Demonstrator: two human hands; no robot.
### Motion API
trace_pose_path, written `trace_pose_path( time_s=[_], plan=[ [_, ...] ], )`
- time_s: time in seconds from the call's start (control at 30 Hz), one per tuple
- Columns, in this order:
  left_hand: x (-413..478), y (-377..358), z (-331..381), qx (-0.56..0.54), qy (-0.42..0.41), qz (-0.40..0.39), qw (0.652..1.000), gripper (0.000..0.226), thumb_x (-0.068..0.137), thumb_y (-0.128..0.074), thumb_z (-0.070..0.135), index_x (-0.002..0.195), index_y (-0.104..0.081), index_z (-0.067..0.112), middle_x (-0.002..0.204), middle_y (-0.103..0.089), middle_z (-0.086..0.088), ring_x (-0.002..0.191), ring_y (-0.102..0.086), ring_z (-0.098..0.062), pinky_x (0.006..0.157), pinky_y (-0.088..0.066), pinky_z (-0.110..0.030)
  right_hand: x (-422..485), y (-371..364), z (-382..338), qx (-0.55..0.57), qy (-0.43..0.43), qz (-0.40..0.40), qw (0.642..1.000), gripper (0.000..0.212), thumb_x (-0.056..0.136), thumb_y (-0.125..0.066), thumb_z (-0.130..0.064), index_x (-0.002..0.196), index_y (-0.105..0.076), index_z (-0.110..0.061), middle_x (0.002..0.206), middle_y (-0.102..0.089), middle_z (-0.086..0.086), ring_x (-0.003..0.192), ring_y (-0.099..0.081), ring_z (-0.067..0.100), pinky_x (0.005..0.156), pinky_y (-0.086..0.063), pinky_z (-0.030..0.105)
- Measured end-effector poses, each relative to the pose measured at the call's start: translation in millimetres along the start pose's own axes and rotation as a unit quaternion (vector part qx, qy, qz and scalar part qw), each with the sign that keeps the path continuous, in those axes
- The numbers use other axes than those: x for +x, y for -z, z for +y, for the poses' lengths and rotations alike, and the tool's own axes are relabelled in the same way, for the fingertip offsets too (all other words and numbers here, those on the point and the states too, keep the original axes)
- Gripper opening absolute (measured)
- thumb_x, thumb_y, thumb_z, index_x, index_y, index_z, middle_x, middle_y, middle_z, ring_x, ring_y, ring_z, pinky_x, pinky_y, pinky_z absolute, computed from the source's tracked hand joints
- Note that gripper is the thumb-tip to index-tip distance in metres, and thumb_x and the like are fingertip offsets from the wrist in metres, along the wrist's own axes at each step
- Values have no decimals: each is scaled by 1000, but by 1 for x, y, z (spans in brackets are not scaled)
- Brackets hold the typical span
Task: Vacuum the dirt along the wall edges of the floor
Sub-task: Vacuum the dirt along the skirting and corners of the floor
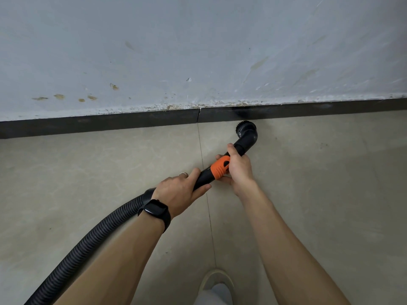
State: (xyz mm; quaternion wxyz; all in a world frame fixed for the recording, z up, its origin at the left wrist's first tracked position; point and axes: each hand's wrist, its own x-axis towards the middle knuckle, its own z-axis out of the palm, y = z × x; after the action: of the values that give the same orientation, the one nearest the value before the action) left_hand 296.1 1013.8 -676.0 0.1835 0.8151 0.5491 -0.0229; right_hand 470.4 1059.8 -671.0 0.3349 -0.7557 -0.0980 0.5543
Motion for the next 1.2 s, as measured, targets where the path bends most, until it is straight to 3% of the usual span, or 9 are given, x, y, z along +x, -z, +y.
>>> trace_pose_path(
  time_s=[0.1, 0.3, 0.47, 0.63, 0.77, 0.9, 0.97, 1.1, 1.2],
  plan=[
    [8, 5, 4, -8, 9, -25, 1000, 55, 90, -20, 71, 111, -38, 23, 81, -54, 2, 68, -60, -26, 54, -37, -29, 4, -1, -9, -4, 2, 1, 1000, 37, 104, -55, -45, 126, -52, -16, 93, -77, 4, 88, -72, 22, 57, -56, 33],
    [9, 11, -3, -31, 37, -28, 998, 50, 92, -25, 69, 110, -37, 24, 79, -52, 4, 62, -54, -23, 52, -37, -29, 7, -11, -18, -26, -1, -23, 999, 34, 104, -53, -45, 123, -51, -16, 91, -77, 5, 87, -73, 22, 63, -59, 38],
    [-4, 19, -23, -28, 49, -36, 998, 48, 92, -26, 68, 110, -36, 25, 80, -52, 3, 63, -52, -23, 54, -37, -29, -5, -33, -12, -24, -4, -38, 999, 35, 105, -52, -45, 122, -50, -15, 91, -76, 6, 89, -73, 23, 61, -60, 37],
    [-28, 28, -54, -48, 72, -36, 996, 44, 91, -28, 68, 107, -35, 26, 78, -52, 5, 63, -54, -21, 52, -36, -30, -26, -67, -3, -24, -18, -62, 998, 38, 104, -53, -44, 125, -49, -13, 102, -77, 11, 97, -74, 27, 68, -63, 45],
    [-54, 31, -78, -60, 100, -35, 993, 41, 90, -28, 68, 101, -32, 29, 74, -50, 6, 63, -55, -21, 54, -38, -31, -44, -95, 8, -33, -27, -83, 996, 33, 104, -53, -46, 116, -51, -15, 103, -77, 10, 88, -73, 24, 61, -62, 41],
    [-69, 32, -90, -56, 100, -38, 993, 43, 88, -26, 70, 102, -34, 30, 75, -51, 7, 64, -56, -20, 54, -40, -30, -47, -109, 28, -45, -3, -67, 997, 63, 83, -54, -66, 124, -50, -17, 111, -74, 10, 100, -71, 29, 88, -60, 54],
    [-68, 34, -85, -49, 88, -51, 994, 41, 89, -28, 70, 103, -34, 31, 76, -52, 8, 64, -56, -18, 54, -40, -30, -41, -101, 36, -44, 7, -47, 998, 71, 76, -52, -70, 123, -52, -17, 112, -74, 9, 100, -71, 29, 92, -59, 53],
    [-56, 31, -53, -37, 42, -79, 995, 41, 92, -31, 68, 106, -34, 29, 82, -54, 9, 68, -58, -18, 56, -42, -30, -49, -64, 26, -17, -10, -6, 1000, 43, 99, -55, -54, 118, -54, -16, 100, -77, 6, 98, -72, 25, 87, -61, 50],
    [-40, 24, -22, -27, 5, -94, 995, 43, 93, -31, 67, 110, -35, 27, 89, -57, 7, 75, -62, -21, 60, -47, -32, -35, -31, 22, 17, -13, 25, 999, 33, 101, -56, -49, 110, -53, -17, 99, -76, 7, 95, -74, 28, 85, -62, 51]
  ],
)
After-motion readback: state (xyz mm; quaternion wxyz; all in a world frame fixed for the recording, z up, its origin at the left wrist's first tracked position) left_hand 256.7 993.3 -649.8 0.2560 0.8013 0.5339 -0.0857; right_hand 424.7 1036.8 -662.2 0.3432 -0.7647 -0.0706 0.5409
